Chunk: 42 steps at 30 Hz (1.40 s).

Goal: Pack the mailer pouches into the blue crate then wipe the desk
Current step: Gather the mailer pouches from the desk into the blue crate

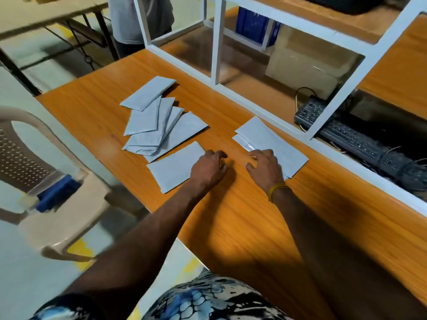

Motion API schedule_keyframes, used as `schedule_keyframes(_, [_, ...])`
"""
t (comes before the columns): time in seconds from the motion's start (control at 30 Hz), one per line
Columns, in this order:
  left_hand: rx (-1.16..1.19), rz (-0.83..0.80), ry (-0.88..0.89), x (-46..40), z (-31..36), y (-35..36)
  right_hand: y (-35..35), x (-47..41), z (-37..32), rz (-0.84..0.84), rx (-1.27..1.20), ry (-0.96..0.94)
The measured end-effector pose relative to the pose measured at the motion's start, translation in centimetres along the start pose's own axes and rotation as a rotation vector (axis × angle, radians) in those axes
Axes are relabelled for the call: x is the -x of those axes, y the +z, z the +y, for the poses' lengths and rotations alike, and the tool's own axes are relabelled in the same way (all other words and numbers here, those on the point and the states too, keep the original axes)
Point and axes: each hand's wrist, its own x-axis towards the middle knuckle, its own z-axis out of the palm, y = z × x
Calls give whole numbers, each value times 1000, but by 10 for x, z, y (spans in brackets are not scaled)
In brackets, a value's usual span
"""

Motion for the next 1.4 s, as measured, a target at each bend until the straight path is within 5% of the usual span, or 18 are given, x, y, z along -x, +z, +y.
schedule_keyframes(0.23, [-89,-201,78,-63,40,33,-7,-68,51,-21,164,53])
schedule_keyframes(0.43, [-107,-147,98,-87,60,58,-7,-94,76,-91,107,40])
schedule_keyframes(0.7, [-158,-55,197,-100,79,81,-5,-59,83,160,-134,293])
schedule_keyframes(0.97, [-300,-277,210,-103,101,102,-12,-16,99,295,-123,550])
schedule_keyframes(1.4, [-361,-243,200,-63,82,90,5,33,94,238,152,452])
